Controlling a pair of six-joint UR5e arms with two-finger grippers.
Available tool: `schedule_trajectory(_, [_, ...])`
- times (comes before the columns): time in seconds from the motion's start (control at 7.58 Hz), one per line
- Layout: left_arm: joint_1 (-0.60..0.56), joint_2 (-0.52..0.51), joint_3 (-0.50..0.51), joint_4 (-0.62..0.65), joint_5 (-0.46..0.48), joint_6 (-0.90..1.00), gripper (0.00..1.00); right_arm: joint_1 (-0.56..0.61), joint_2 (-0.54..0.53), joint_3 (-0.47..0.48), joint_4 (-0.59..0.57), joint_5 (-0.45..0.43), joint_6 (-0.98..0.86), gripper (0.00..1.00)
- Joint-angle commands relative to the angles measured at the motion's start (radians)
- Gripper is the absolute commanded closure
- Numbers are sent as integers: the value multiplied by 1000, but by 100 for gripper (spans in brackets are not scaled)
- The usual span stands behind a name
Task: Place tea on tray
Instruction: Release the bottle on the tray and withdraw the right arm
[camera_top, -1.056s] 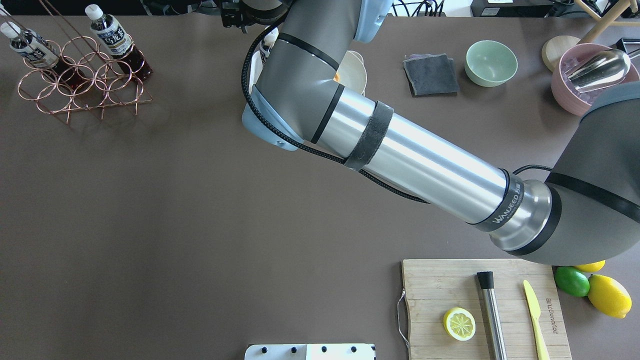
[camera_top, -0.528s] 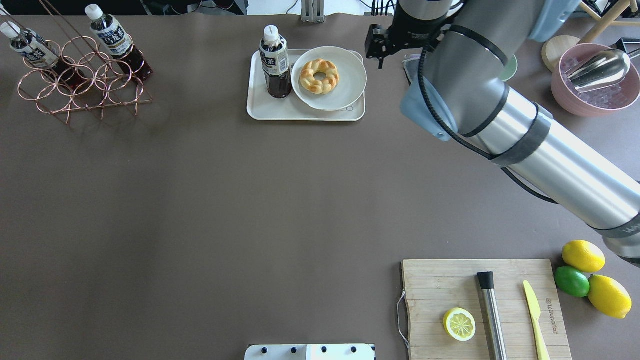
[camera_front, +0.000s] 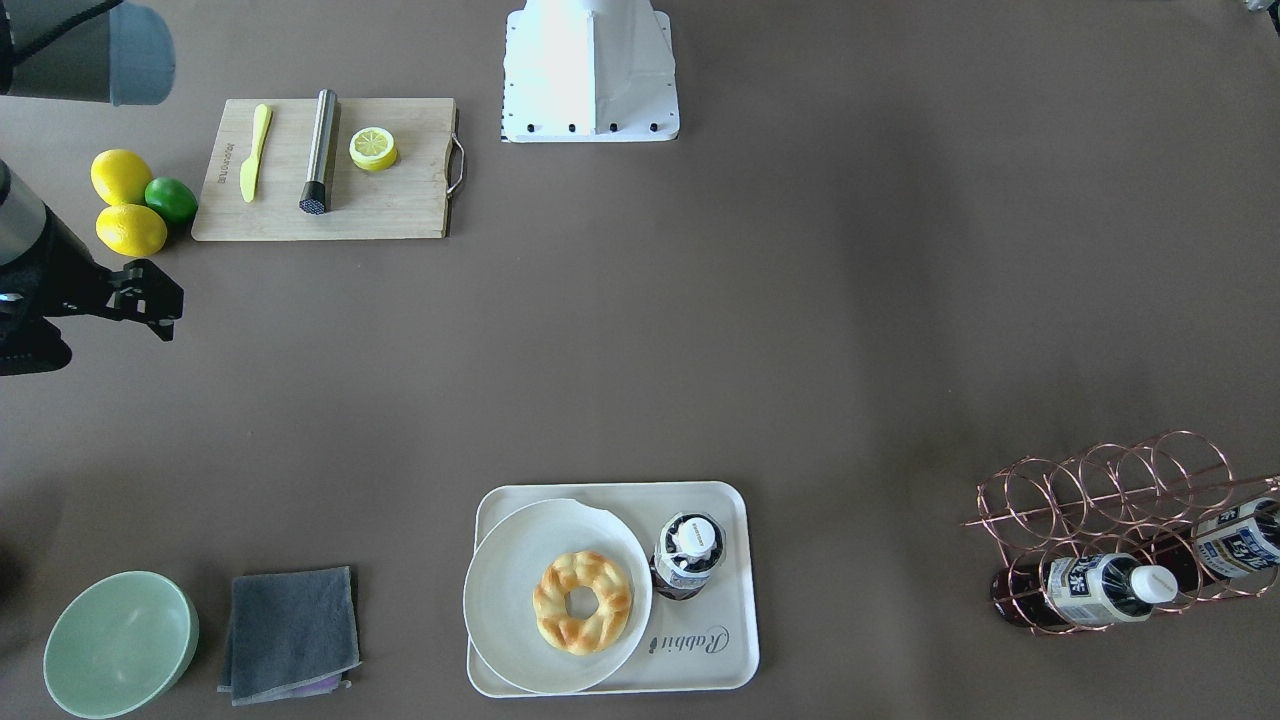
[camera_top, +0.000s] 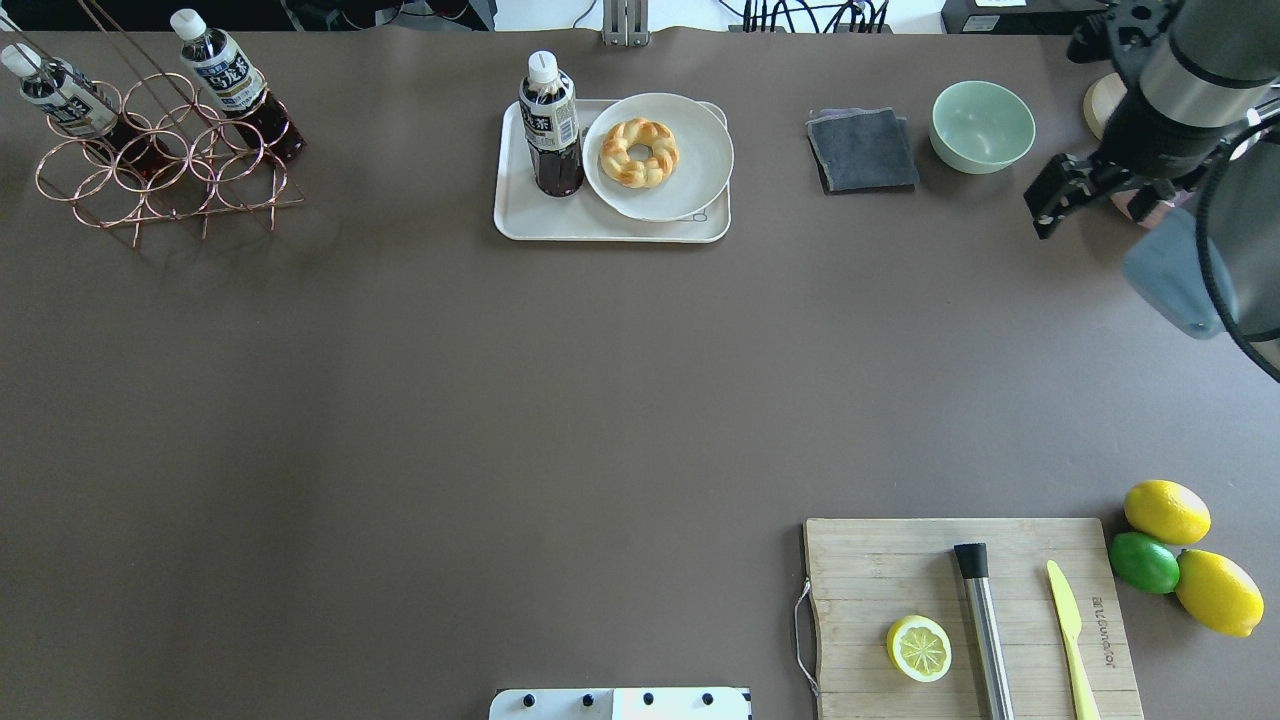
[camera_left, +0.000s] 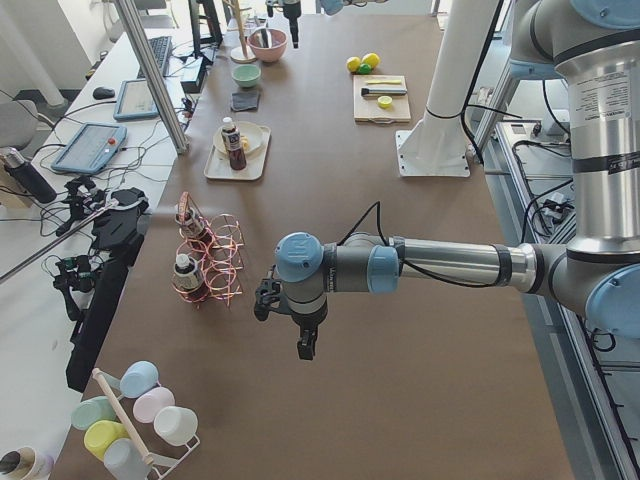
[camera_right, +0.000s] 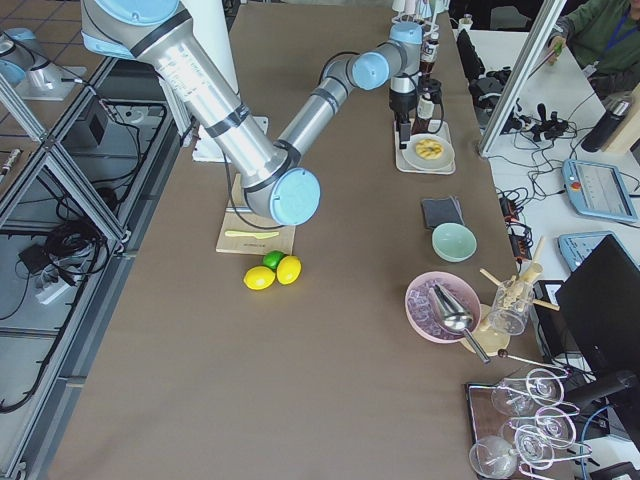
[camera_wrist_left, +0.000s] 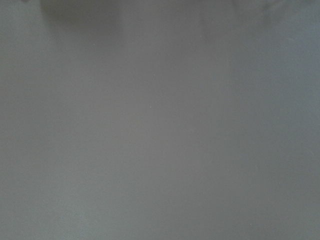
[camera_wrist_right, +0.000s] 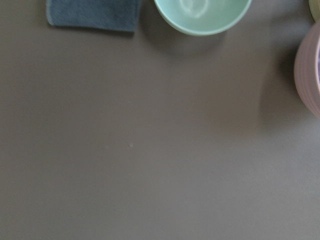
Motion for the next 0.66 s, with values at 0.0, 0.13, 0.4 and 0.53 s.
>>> schedule_trajectory(0.0, [0, -2, 1, 0, 0, 1, 3, 199, -294, 18, 23, 168, -177, 0])
schedule_trajectory(0.13, [0, 0, 1, 0, 0, 1, 3, 282, -371, 8, 20, 163, -305, 0])
schedule_trajectory(0.4, [0, -3, 2, 0, 0, 1, 3, 367, -463, -2, 10, 53, -448, 0])
schedule_trajectory(0.53, [0, 0, 1, 0, 0, 1, 3, 393, -488, -5, 16, -35, -470, 0])
